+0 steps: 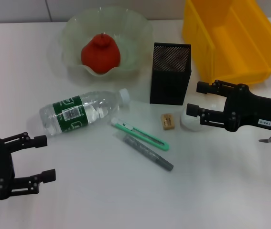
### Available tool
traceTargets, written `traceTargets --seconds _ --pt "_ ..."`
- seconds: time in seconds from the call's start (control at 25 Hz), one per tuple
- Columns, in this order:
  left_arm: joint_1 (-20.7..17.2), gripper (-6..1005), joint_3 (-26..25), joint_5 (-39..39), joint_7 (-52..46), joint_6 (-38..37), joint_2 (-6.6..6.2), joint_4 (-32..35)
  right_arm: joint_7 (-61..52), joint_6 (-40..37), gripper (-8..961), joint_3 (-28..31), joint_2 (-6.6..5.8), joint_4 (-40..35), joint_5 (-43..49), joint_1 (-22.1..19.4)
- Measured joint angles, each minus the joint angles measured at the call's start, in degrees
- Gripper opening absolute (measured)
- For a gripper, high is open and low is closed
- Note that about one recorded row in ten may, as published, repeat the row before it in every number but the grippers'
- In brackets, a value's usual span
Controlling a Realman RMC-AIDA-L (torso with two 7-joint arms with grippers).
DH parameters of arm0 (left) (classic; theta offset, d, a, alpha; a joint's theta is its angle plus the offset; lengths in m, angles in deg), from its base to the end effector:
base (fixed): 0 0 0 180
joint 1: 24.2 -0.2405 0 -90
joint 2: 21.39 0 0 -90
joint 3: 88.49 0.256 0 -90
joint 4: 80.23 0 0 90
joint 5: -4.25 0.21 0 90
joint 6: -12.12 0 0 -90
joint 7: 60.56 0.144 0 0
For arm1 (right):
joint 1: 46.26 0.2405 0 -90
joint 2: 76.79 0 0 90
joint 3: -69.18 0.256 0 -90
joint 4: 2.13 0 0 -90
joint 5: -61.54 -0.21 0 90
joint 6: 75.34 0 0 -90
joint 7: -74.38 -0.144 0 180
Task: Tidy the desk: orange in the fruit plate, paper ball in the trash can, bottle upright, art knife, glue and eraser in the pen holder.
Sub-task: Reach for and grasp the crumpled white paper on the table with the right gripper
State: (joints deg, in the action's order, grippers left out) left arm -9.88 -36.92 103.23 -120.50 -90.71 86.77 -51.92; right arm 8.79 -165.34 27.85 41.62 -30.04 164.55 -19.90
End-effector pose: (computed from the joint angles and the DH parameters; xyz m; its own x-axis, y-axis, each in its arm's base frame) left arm -0.3350 0.2271 0.0439 0.7898 0.2482 0.5609 0.3716 -0.9212 -0.1157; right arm 0.2756 0.3055 -0.0123 0.7253 -0.2477 -0.6423 -0.4495 -0.8771 -0.1693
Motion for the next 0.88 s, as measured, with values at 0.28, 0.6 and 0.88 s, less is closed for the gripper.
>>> traceTargets --seconds 0.28,0.6,0.88 --pt "0.0 831 0.0 0.1 0.3 -0.2 0.15 -0.1 -0.3 0.0 752 -0.1 -0.03 -0.1 0.1 -0.1" --pt "0.1 830 0.0 0.1 0.3 -0.3 0.28 -0.2 -19.8 -6.6 751 -1.1 -0.56 -15.4 8.4 0.4" --pt "0.1 830 -0.1 0.0 0.3 -0.4 0.66 -0.2 -38.5 -13.3 752 -1.2 -0.89 -29.4 25.3 8.3"
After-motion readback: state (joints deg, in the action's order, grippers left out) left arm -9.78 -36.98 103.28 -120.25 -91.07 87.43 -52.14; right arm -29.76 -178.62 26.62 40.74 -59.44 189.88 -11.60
